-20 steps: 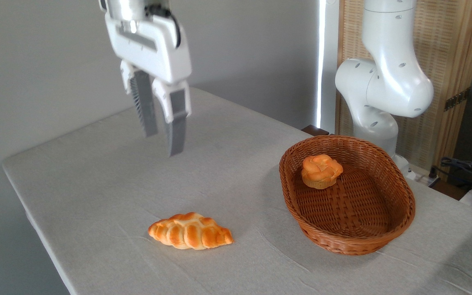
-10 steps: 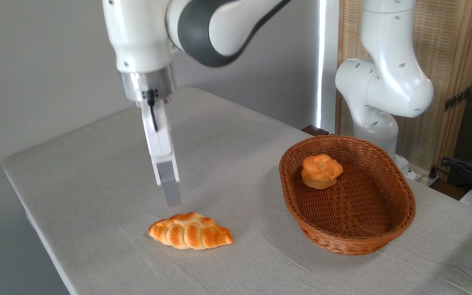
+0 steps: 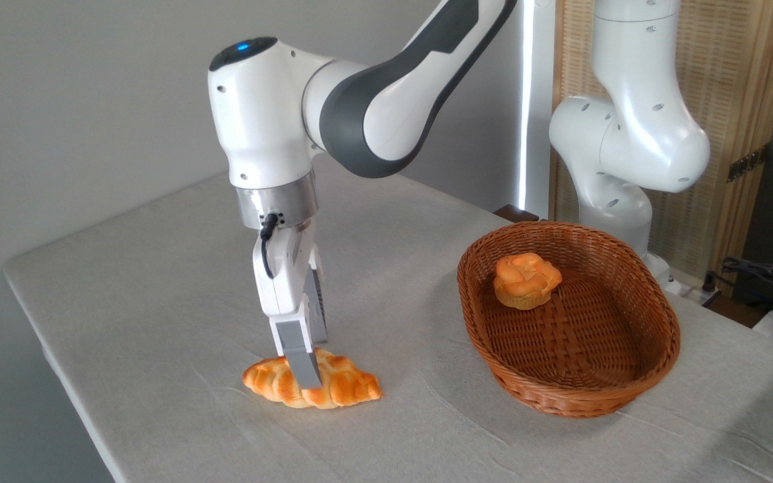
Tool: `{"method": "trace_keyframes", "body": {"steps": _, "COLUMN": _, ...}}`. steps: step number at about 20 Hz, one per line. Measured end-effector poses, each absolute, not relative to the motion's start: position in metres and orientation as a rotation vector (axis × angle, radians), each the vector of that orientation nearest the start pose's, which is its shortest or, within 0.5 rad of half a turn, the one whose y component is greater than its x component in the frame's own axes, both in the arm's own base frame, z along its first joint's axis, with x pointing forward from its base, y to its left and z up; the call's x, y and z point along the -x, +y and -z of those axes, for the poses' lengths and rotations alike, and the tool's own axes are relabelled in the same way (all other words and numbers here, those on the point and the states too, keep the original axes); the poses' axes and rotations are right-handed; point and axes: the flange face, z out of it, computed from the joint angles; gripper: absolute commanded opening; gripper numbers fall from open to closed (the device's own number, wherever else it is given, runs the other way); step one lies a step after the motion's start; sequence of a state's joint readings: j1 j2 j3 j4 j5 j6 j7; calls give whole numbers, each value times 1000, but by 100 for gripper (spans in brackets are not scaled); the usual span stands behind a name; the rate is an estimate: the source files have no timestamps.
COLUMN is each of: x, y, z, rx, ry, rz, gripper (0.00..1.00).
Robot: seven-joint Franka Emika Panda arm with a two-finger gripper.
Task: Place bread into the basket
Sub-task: 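Close the gripper around the middle of the bread roll, then lift the bread roll and carry it over the wicker basket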
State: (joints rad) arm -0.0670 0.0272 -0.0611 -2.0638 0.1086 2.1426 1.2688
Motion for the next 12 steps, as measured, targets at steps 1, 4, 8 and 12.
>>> {"method": "trace_keyframes", "body": {"steps": 1, "x": -555, "y": -66, "z": -423, "rx": 2247, "ry": 2021, "rz": -24, "gripper": 100}}
{"method": "trace_keyframes", "body": {"steps": 4, "x": -554, "y": -65, "z": -420, "rx": 2232, "ry": 2026, "rz": -38, "gripper": 100}}
{"method": "trace_keyframes", "body": {"steps": 8, "x": -560, "y": -69, "z": -405, "rx": 2217, "ry": 2033, "rz": -8, "gripper": 74}}
{"method": "trace_keyframes", "body": {"steps": 12, "x": -562, "y": -71, "z": -396, "rx": 2182, "ry": 2063, "rz": 12, "gripper": 11}}
